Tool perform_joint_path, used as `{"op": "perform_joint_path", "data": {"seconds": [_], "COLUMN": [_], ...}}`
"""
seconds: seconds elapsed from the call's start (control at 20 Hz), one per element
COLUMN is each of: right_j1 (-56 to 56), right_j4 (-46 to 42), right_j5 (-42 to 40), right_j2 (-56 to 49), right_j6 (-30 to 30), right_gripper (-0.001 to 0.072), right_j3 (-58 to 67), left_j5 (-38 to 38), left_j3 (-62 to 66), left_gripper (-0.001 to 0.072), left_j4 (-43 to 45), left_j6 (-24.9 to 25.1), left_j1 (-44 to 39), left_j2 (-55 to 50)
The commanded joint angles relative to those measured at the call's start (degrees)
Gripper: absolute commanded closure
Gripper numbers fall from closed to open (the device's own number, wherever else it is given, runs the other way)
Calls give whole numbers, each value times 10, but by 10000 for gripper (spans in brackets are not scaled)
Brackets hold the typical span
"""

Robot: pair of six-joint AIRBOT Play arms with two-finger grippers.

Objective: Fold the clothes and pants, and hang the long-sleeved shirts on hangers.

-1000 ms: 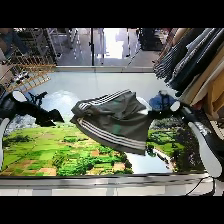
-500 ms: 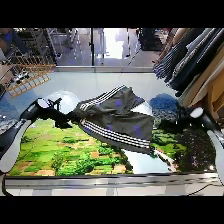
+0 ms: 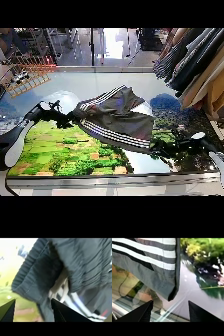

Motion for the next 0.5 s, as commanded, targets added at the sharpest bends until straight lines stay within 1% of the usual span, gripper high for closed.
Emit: {"op": "perform_joint_path", "data": {"seconds": [0.0,0.05,0.15,0.2,0.25,0.3,0.35,0.4,0.45], "right_j1": [-2,-1,17,32,51,72,90,105,115], "right_j4": [28,29,33,41,53,63,68,78,87], "right_j5": [-12,-18,-39,-44,-54,-77,-104,-123,-128], "right_j2": [0,-4,-17,-26,-38,-45,-47,-47,-46], "right_j6": [-14,-14,-14,-14,-15,-22,-21,-20,-20], "right_gripper": [214,214,215,217,259,368,492,600,707], "right_j3": [-15,-15,-15,-15,-15,-15,-15,-15,-15], "left_j5": [38,43,40,36,34,34,34,34,32], "left_j3": [0,0,0,0,0,0,0,0,0], "left_gripper": [251,262,367,367,367,368,434,616,693], "left_j4": [-33,-50,-63,-63,-63,-63,-63,-63,-64], "left_j6": [-2,-2,-1,-1,-1,-2,-2,-2,-2], "left_j1": [-1,-1,-1,-1,-1,-1,0,0,1], "left_j2": [-13,-17,-25,-28,-30,-30,-30,-30,-30]}}
